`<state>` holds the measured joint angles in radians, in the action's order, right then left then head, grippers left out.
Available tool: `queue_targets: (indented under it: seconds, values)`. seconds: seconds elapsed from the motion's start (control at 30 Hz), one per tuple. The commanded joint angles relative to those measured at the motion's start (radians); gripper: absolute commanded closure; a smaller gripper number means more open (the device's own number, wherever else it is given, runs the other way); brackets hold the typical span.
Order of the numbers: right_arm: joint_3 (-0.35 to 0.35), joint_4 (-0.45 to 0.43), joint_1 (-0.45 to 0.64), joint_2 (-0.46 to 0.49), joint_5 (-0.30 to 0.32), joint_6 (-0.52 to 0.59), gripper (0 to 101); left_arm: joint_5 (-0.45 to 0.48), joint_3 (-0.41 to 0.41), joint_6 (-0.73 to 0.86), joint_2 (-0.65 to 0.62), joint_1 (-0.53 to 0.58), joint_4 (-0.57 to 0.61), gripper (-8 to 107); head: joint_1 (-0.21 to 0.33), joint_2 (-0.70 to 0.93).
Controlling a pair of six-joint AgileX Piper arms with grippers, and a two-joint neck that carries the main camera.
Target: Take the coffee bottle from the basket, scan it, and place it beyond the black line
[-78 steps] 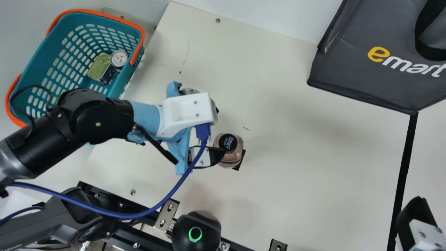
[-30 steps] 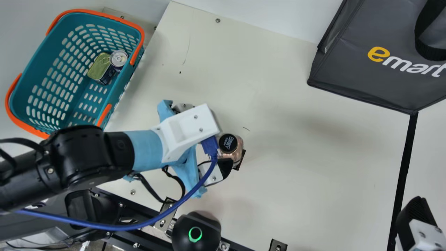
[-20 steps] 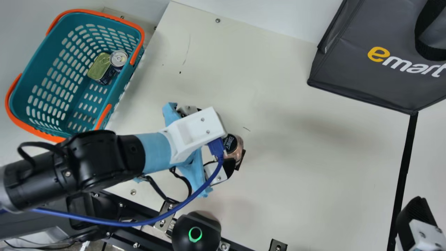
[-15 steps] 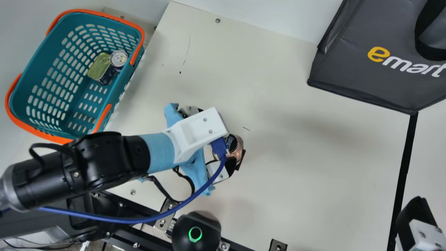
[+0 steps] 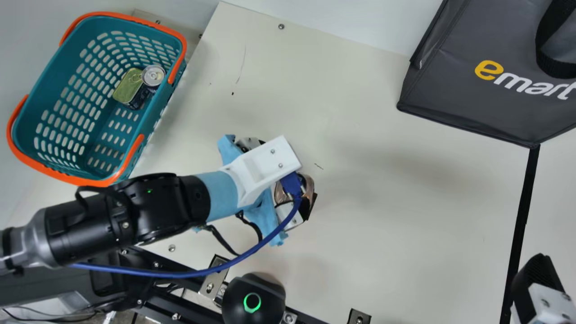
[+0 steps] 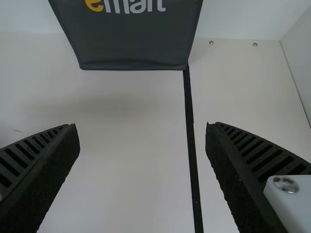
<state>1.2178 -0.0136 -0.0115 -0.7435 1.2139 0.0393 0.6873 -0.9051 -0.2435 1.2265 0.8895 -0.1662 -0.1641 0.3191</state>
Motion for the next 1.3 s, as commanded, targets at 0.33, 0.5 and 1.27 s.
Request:
queue_targets:
  seconds: [0.33, 0.5, 1.27]
  values:
    - [0.0, 0.0, 0.0, 0.0, 0.001, 0.0, 10, -0.014, -0.021, -0.025, 0.032, 0.003, 0.014, 69, 0.026, 0.002]
    - [0.0, 0.0, 0.0, 0.0, 0.001, 0.0, 10, -0.009, -0.025, -0.011, 0.032, -0.003, 0.031, 89, 0.026, 0.002]
    - [0.0, 0.0, 0.0, 0.0, 0.001, 0.0, 10, -0.01, -0.038, 0.412, -0.027, -0.113, 0.27, 89, 0.026, 0.002]
